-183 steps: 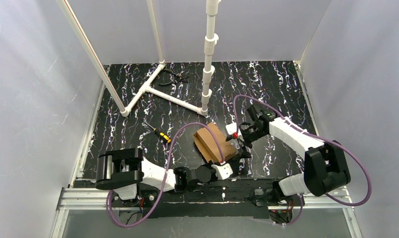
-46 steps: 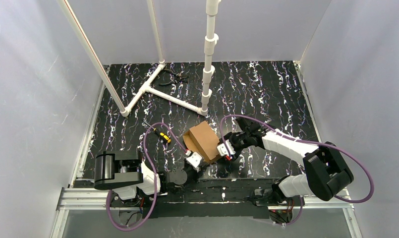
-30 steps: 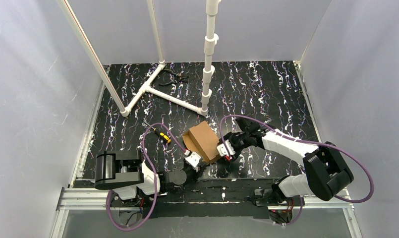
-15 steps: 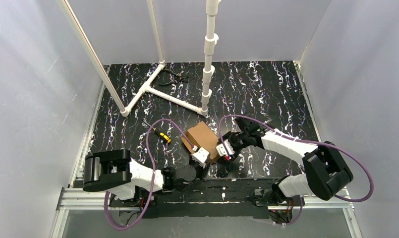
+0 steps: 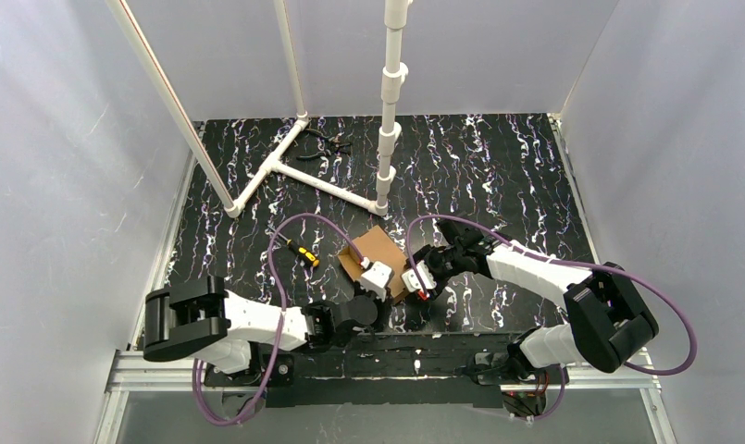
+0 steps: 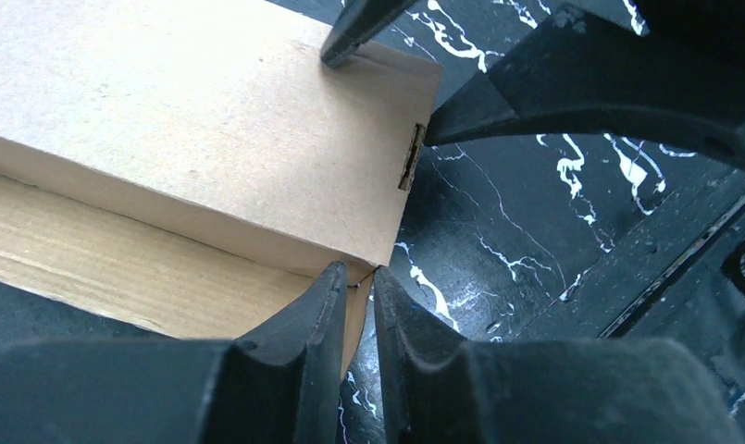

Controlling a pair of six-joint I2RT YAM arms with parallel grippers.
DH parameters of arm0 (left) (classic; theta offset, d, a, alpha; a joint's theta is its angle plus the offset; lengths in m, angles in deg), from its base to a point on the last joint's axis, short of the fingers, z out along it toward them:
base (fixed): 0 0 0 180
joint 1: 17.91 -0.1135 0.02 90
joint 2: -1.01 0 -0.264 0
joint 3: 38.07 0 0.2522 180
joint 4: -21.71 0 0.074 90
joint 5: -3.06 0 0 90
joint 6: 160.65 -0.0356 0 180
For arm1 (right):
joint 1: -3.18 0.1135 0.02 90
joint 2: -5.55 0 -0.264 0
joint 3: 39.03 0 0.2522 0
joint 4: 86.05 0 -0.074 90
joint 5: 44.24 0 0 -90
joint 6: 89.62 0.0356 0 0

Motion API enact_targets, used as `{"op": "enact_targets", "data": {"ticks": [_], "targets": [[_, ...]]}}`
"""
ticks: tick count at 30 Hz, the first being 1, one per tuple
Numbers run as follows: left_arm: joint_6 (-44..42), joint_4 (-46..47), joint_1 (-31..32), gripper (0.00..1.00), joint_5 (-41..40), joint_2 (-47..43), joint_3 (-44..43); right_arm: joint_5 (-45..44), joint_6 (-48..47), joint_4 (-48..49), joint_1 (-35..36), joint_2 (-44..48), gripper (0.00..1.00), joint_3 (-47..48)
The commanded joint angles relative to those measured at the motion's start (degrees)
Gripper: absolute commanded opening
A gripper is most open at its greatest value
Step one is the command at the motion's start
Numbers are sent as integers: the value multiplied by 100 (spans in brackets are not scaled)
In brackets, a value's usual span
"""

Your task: Fold the paper box

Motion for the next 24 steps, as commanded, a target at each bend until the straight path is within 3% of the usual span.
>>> {"op": "enact_targets", "data": {"ticks": [1,9,12,15,16,18,20,24], "targets": [[228,-272,-103,21,-23,-618,-182,-324,256,-788,83,-260,62,-176],[41,-1671,-164,31,54,-1945,-170,-343,282,-779,80,-259,62,-166],[679,-3400,-497,40,-219,-2770,-419,-331,298,-778,84,-264,62,-160],[1772,-5169,-1492,41,164,-3550,-714,-331,298,-785,80,-273,62,-155],[1881,-5411,-1746,39,343,-3789,-673,-328,302,-783,84,-275,62,-153],[2062,-5680,-2130,15,628,-4189,-540,-327,298,-792,84,-284,62,-143],[2219,-5792,-2393,0,923,-4358,-387,-322,302,-792,84,-293,62,-143],[2628,-4978,-2504,0,1885,-3865,32,-322,308,-780,83,-310,62,-143]]}}
